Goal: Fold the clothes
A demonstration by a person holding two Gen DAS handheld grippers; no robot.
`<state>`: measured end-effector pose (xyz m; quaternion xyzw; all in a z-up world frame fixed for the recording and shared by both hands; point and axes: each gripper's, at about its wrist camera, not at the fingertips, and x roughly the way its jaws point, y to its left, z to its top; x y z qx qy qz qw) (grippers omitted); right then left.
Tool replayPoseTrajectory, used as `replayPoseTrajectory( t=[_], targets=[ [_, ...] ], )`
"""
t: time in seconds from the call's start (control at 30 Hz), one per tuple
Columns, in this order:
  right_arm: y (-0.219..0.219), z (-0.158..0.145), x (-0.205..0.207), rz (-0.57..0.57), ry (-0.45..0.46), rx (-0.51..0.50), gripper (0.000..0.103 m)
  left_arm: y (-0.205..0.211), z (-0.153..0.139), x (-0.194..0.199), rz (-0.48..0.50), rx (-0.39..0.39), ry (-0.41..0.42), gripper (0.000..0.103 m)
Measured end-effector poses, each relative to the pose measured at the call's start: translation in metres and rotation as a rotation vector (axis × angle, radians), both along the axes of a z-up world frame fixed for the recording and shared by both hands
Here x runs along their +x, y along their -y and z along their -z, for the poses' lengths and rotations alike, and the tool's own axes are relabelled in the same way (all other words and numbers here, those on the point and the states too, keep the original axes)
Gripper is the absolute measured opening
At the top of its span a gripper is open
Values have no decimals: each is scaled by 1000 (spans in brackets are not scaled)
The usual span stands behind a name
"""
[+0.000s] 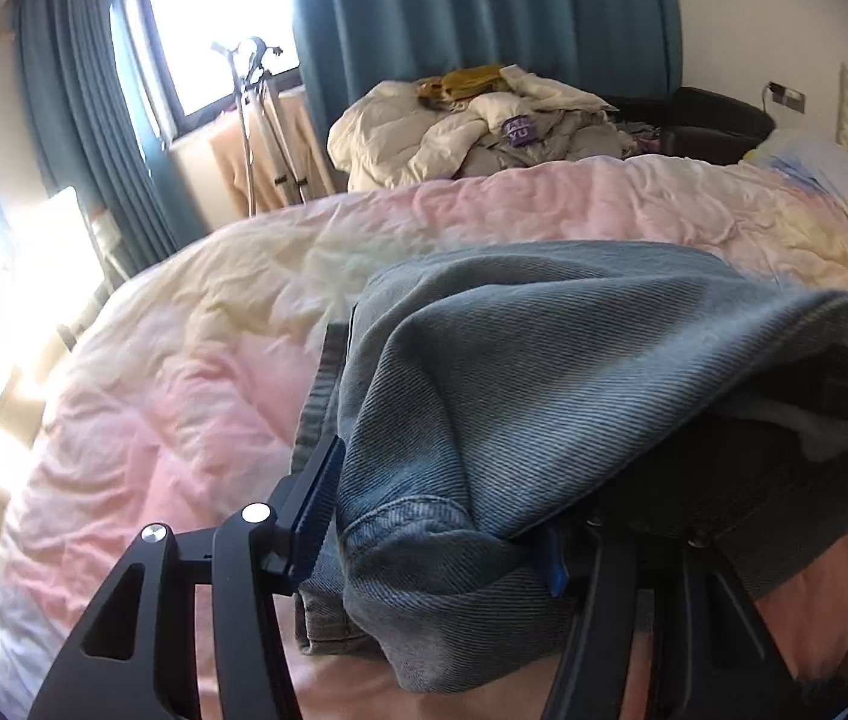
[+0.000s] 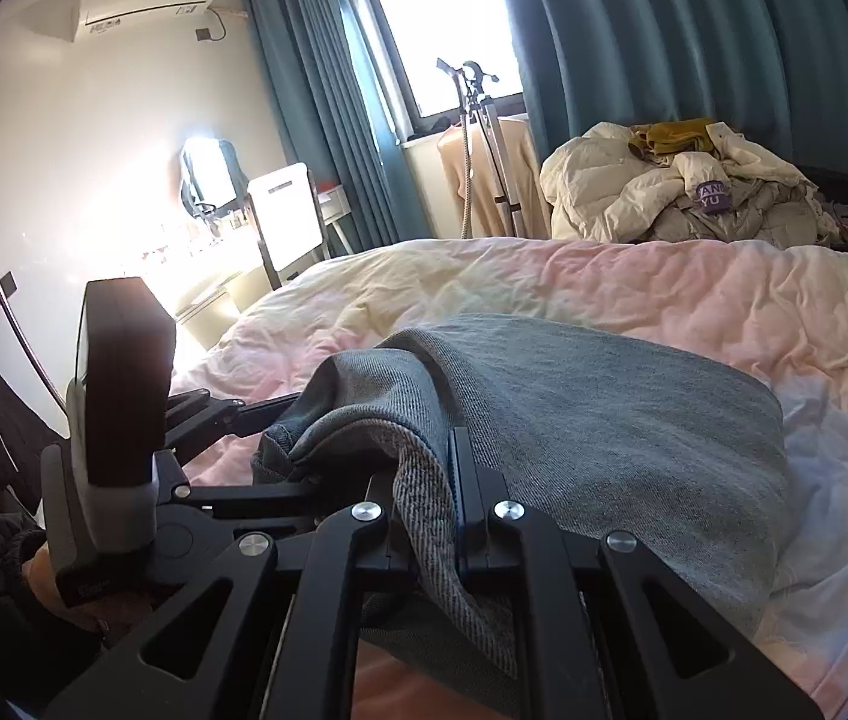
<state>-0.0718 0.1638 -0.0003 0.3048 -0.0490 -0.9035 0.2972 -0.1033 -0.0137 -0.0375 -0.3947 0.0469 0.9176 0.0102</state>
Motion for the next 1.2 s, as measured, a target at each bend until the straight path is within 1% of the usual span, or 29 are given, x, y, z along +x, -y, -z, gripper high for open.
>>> replayPoseTrajectory(
  t=[0.1,0.13,0.2,0.3,0.37,0.4,0.43,0.47,0.53,0.57,0.63,0.7,0.73,0.8,0.83,0.9,1.07,1.13,1.2],
  targets=[
    [9,8,1,-17,18,32,7,23,9,-7,-70,114,72,57],
    [12,11,1,-22,23,47,7,28,11,-8,-88,136,84,57],
    [18,19,0,-24,42,71,7,33,15,-9,-117,155,92,57],
    [27,35,-2,-34,92,119,10,39,17,-8,-154,176,78,56],
    [31,45,-2,-32,109,151,15,41,17,-7,-161,200,70,50],
    [33,48,-1,-34,112,161,16,42,17,-7,-162,213,67,43],
    [35,50,-1,-36,111,179,19,43,17,-7,-165,228,65,38],
    [39,52,0,-43,108,205,22,43,17,-6,-169,240,60,37],
    [44,55,2,-52,97,236,23,44,14,-4,-176,263,34,31],
    [45,56,3,-56,89,243,26,46,12,-2,-179,286,18,30],
    [49,57,5,-64,73,256,26,52,6,2,-184,346,-18,24],
    [48,55,4,-78,55,234,22,58,-2,7,-183,399,-66,21],
    [50,52,5,-86,26,232,20,60,-8,10,-183,418,-89,20],
    [53,47,8,-101,-29,227,18,65,-18,15,-183,455,-134,19],
    [55,45,8,-108,-40,226,18,67,-20,16,-187,460,-144,19],
    [59,43,8,-122,-59,224,18,72,-7,10,-222,451,-93,19],
    [72,75,-6,-184,73,245,18,87,35,-7,-315,431,67,19],
    [75,84,-11,-196,99,244,18,90,41,-9,-317,447,84,21],
    [73,85,-14,-196,108,231,18,92,43,-10,-308,475,88,21]
  ],
)
